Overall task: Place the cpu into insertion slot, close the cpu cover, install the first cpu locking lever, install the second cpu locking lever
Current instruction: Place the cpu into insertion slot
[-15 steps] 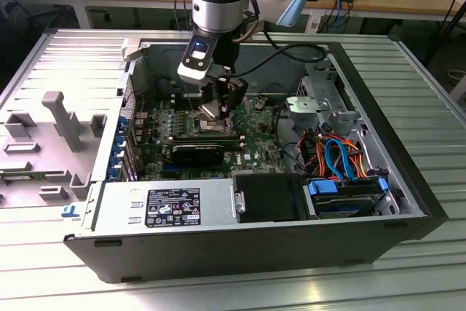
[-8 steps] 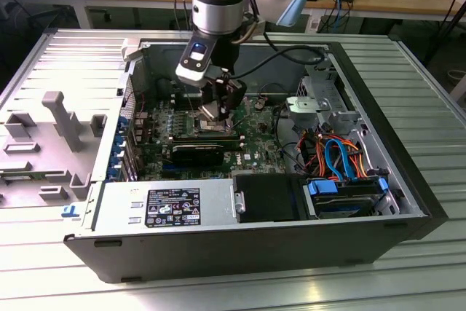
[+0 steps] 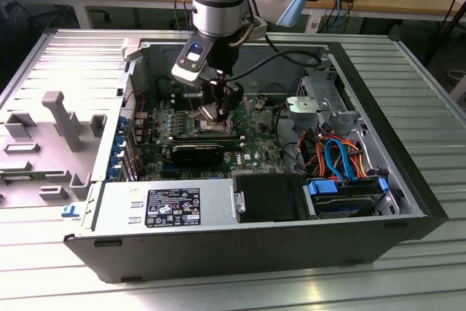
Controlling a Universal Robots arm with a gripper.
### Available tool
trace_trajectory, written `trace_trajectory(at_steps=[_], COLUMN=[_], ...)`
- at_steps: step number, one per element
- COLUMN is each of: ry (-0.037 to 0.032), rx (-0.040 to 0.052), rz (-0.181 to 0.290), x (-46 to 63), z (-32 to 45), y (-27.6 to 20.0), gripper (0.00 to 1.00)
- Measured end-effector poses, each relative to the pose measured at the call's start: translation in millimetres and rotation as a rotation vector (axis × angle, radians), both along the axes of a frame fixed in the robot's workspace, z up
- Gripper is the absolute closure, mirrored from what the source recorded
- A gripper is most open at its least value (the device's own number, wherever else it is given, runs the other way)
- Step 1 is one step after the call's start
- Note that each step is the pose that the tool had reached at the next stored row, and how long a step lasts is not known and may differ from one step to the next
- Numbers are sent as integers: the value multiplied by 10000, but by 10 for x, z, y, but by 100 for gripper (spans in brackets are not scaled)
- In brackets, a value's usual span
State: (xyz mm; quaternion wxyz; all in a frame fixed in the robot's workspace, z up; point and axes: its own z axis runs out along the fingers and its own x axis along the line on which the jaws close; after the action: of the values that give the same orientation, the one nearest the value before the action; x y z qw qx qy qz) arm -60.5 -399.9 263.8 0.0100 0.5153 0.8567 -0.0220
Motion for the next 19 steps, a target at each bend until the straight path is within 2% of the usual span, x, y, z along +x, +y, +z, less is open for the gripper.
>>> trace_trajectory(at_steps=[13,19], ry=[-1,0], rx=[0,0], rz=[-1023,-1794], x=[1,6], z=[-31,-62], y=[17,24], gripper=[46,46])
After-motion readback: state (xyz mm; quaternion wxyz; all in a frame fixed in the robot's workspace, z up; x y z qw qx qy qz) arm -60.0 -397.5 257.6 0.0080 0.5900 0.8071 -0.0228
